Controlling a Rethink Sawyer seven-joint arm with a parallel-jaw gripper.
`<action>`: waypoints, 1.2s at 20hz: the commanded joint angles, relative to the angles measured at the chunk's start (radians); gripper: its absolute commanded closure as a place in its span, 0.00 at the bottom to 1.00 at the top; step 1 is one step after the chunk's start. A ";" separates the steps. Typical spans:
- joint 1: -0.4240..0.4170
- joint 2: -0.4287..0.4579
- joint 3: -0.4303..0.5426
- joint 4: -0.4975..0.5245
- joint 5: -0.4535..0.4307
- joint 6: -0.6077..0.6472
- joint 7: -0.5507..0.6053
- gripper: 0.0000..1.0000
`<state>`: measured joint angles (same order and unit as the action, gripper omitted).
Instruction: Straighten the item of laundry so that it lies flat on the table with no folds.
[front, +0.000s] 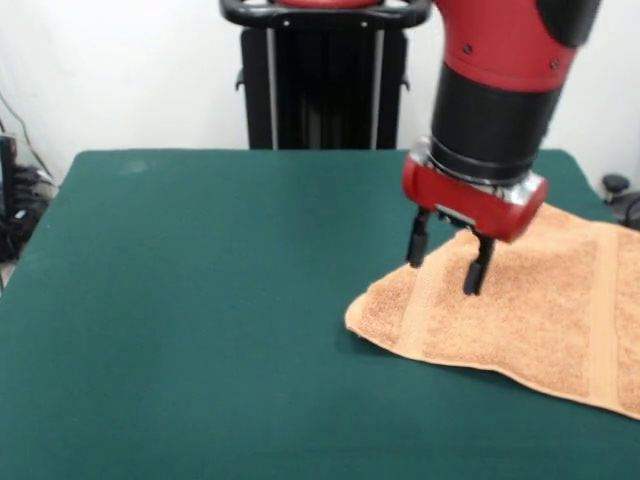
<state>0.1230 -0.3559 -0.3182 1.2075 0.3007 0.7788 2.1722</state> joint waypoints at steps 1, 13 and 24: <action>0.044 0.131 0.052 0.032 0.023 -0.065 0.277 0.00; 0.106 0.246 -0.063 0.050 0.018 -0.126 0.330 0.00; 0.086 0.315 -0.043 0.049 0.052 -0.278 0.268 1.00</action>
<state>0.2208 -0.1331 -0.4075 1.1924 0.3369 0.6775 2.1722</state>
